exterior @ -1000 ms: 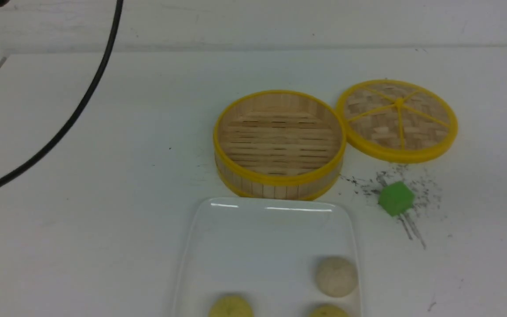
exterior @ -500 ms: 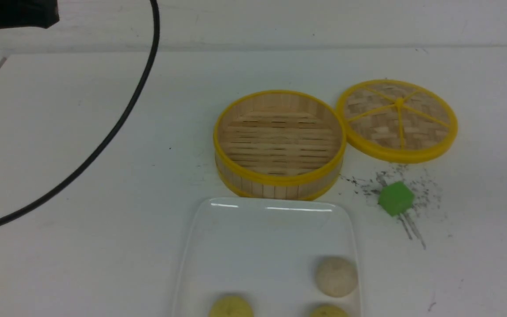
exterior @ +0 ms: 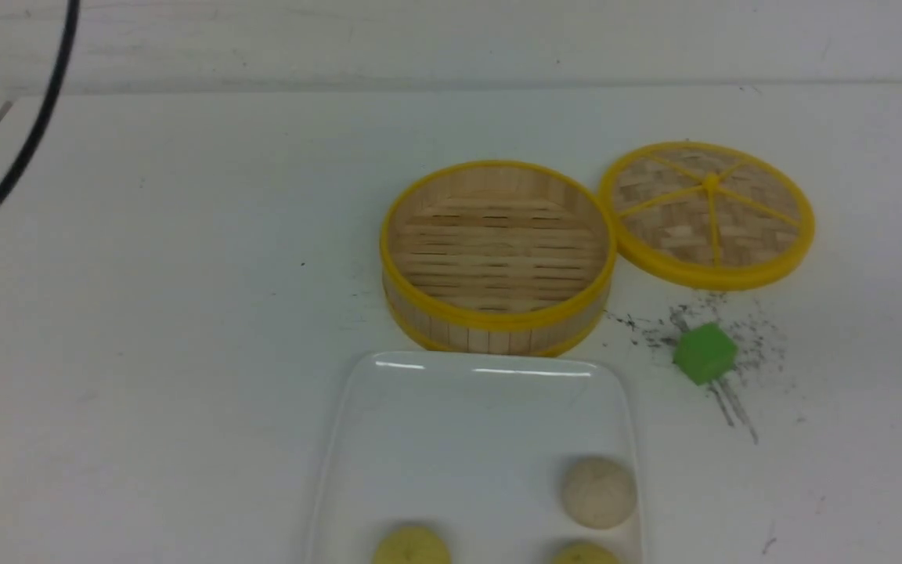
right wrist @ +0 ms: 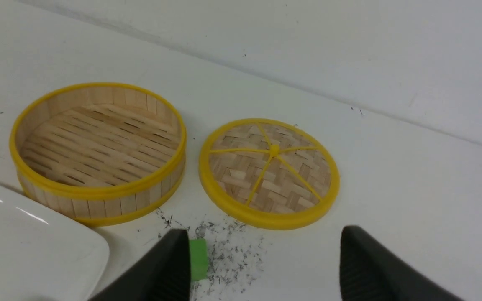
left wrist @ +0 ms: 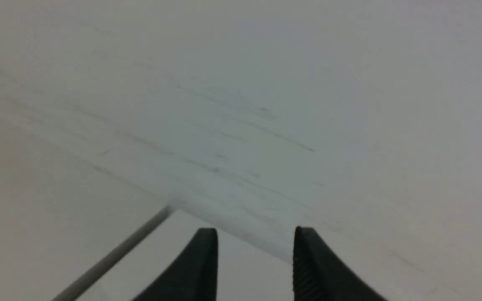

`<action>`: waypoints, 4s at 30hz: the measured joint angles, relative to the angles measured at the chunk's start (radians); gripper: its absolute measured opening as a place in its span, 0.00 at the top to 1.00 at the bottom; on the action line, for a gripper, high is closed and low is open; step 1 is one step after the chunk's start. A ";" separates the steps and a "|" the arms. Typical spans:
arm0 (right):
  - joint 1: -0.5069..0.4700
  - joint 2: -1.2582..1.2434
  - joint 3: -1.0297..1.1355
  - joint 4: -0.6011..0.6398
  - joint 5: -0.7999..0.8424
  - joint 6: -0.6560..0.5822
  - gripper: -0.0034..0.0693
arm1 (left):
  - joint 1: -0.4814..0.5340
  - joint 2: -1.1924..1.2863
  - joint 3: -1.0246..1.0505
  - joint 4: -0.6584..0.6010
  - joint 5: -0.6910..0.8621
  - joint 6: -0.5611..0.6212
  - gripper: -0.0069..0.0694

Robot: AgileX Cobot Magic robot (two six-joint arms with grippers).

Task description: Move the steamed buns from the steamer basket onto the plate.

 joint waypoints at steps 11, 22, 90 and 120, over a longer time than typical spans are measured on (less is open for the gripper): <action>0.000 0.000 0.000 -0.022 -0.034 0.001 0.30 | 0.000 -0.002 0.000 -0.041 -0.418 0.013 0.54; 0.000 0.000 0.000 -0.030 -0.034 0.001 0.30 | 0.000 -0.002 0.001 -0.061 -0.629 0.474 0.59; 0.000 0.021 0.012 -0.067 -0.098 0.004 0.30 | 0.000 0.128 -0.151 1.525 1.631 -1.145 0.62; 0.000 0.022 0.012 -0.094 -0.083 0.004 0.30 | 0.000 0.053 0.112 1.448 1.062 -1.129 0.60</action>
